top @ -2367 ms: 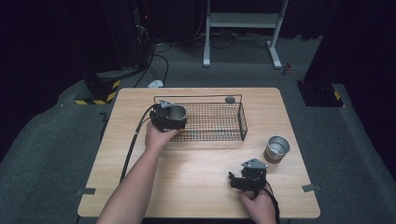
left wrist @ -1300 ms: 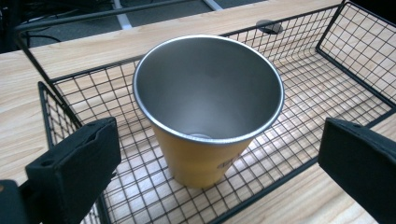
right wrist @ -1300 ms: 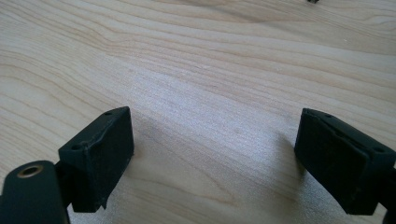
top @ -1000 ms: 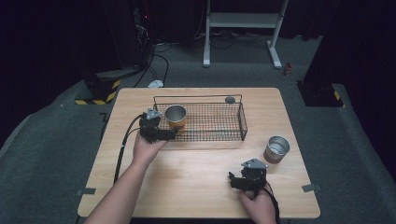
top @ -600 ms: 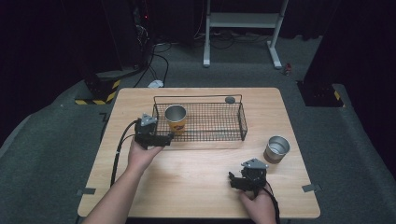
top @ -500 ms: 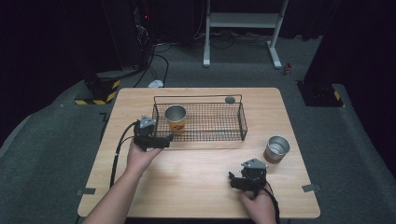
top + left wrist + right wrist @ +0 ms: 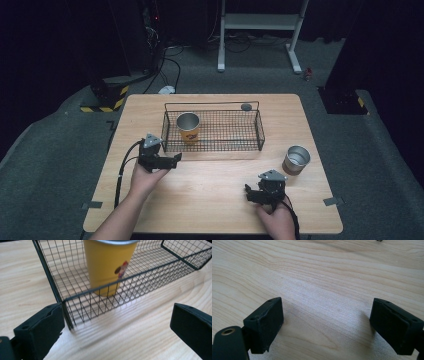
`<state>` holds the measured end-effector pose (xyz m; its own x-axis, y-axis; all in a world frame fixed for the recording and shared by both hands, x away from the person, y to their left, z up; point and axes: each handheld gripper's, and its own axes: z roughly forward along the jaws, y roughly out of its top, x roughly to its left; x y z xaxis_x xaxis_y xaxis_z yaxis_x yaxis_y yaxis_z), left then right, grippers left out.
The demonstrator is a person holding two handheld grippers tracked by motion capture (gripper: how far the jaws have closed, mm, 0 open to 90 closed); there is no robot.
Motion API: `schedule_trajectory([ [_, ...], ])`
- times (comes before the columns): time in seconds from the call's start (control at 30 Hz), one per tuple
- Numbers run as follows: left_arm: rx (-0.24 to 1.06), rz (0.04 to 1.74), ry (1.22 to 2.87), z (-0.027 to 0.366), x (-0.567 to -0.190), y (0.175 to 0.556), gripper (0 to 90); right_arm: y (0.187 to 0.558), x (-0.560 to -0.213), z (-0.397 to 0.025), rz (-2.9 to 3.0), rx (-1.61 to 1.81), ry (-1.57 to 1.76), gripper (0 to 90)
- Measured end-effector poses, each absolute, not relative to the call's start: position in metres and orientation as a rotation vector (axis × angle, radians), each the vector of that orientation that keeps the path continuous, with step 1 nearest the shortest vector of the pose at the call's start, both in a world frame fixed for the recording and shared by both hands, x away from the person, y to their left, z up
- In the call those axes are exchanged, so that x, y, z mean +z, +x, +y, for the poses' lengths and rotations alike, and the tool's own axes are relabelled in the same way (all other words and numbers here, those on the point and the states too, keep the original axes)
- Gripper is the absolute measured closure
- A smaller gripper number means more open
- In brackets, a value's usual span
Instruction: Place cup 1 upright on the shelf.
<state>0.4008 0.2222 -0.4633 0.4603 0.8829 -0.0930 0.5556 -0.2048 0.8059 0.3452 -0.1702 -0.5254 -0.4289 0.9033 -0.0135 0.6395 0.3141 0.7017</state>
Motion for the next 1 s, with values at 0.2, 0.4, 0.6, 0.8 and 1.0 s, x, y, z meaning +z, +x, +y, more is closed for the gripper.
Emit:
schedule_trajectory([
  [0.2, 0.474, 1.208, 1.901, 0.226, -0.471, 0.390, 0.1, 0.345, -0.525, -0.170, 2.181, 0.883, 1.370, 11.4],
  [0.4, 0.454, 1.198, 1.935, 0.227, -0.481, 0.379, 0.1, 0.345, -0.525, -0.170, 2.181, 0.883, 1.370, 11.4],
  [0.6, 0.446, 1.192, 1.958, 0.230, -0.491, 0.368, 0.1, 0.345, -0.525, -0.170, 2.181, 0.883, 1.371, 11.4],
  [0.8, 0.430, 1.192, 1.997, 0.232, -0.504, 0.356, 0.1, 0.345, -0.525, -0.170, 2.181, 0.883, 1.370, 11.4],
  [1.0, 0.421, 1.195, 2.043, 0.238, -0.516, 0.344, 0.1, 0.345, -0.525, -0.170, 2.181, 0.883, 1.371, 11.4],
])
